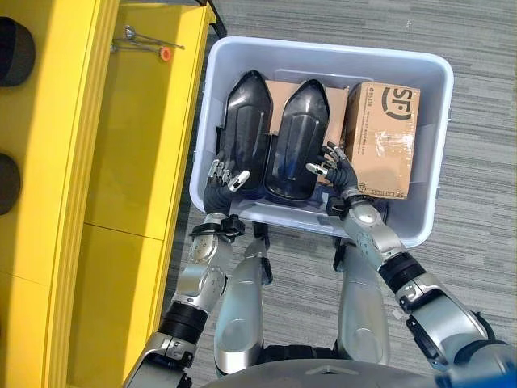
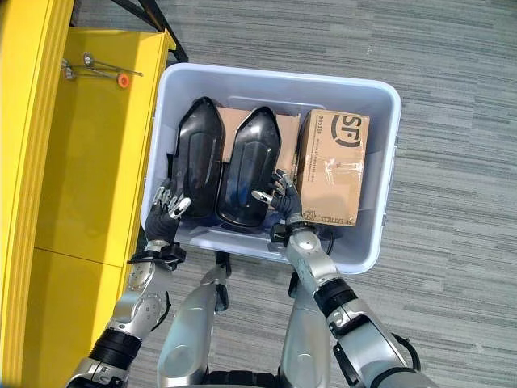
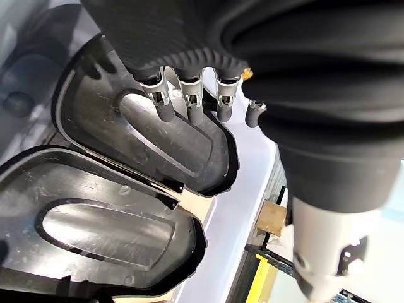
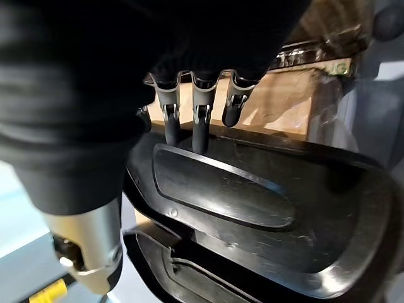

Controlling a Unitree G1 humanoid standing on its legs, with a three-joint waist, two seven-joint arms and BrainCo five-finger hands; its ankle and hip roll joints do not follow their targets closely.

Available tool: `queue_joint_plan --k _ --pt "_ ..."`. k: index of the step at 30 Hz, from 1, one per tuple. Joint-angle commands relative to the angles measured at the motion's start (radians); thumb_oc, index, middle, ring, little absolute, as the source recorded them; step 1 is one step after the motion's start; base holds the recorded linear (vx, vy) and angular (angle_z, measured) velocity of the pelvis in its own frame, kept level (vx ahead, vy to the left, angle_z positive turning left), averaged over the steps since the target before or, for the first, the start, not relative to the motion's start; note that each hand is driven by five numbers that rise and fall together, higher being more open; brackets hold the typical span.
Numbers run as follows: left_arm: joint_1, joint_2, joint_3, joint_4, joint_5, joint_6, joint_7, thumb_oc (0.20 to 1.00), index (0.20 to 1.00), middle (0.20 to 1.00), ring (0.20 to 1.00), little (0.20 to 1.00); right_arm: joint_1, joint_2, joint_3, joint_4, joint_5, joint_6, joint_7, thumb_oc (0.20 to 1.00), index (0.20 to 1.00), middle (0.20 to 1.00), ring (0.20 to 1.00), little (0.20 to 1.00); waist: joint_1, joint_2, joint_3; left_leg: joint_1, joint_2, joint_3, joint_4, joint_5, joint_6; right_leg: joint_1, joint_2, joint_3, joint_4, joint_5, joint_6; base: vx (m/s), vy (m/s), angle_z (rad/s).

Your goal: Move parts from the plastic box to the shelf.

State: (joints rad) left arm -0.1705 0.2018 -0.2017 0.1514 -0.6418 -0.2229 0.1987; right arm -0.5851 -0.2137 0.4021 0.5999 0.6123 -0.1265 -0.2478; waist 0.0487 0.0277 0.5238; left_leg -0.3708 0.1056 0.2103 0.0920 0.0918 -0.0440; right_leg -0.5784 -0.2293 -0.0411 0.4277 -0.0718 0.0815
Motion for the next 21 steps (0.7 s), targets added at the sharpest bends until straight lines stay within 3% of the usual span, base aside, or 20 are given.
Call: queue_joint_plan --k 1,15,19,21 --pt "0.002 0.040 -0.027 -0.052 -0.010 -0.050 -0.013 1.000 1.000 1.000 1.000 1.000 -0.050 0.060 -0.031 0.048 0.050 -0.034 -0.017 1.000 1.000 1.000 1.000 1.000 0.021 -0.039 -0.004 -0.033 0.087 -0.082 0.095 -0.108 -0.067 0.204 -0.091 -0.013 -0.296 0.156 0.062 0.00 0.000 0.00" --pt "0.020 0.063 -0.065 -0.066 -0.041 -0.045 -0.028 1.000 1.000 1.000 1.000 1.000 -0.130 0.022 -0.091 0.191 0.084 -0.043 -0.070 1.000 1.000 1.000 1.000 1.000 0.037 -0.029 -0.004 -0.040 0.086 -0.077 0.096 -0.114 -0.066 0.196 -0.092 -0.010 -0.298 0.159 0.060 0.00 0.002 0.01" --pt "0.024 0.065 -0.056 -0.063 -0.044 -0.049 -0.021 1.000 1.000 1.000 1.000 1.000 -0.079 0.015 -0.073 0.086 0.058 -0.049 -0.069 1.000 1.000 1.000 1.000 1.000 0.025 -0.038 -0.004 -0.043 0.087 -0.075 0.098 -0.114 -0.066 0.189 -0.090 -0.008 -0.295 0.158 0.060 0.00 0.000 0.00" --pt "0.024 0.063 -0.044 -0.059 -0.039 -0.049 -0.013 1.000 1.000 1.000 1.000 1.000 0.001 0.010 -0.052 -0.063 0.039 -0.059 -0.055 1.000 1.000 1.000 1.000 1.000 0.009 -0.046 -0.004 -0.044 0.087 -0.074 0.100 -0.116 -0.065 0.182 -0.090 -0.006 -0.289 0.157 0.060 0.00 0.006 0.02"
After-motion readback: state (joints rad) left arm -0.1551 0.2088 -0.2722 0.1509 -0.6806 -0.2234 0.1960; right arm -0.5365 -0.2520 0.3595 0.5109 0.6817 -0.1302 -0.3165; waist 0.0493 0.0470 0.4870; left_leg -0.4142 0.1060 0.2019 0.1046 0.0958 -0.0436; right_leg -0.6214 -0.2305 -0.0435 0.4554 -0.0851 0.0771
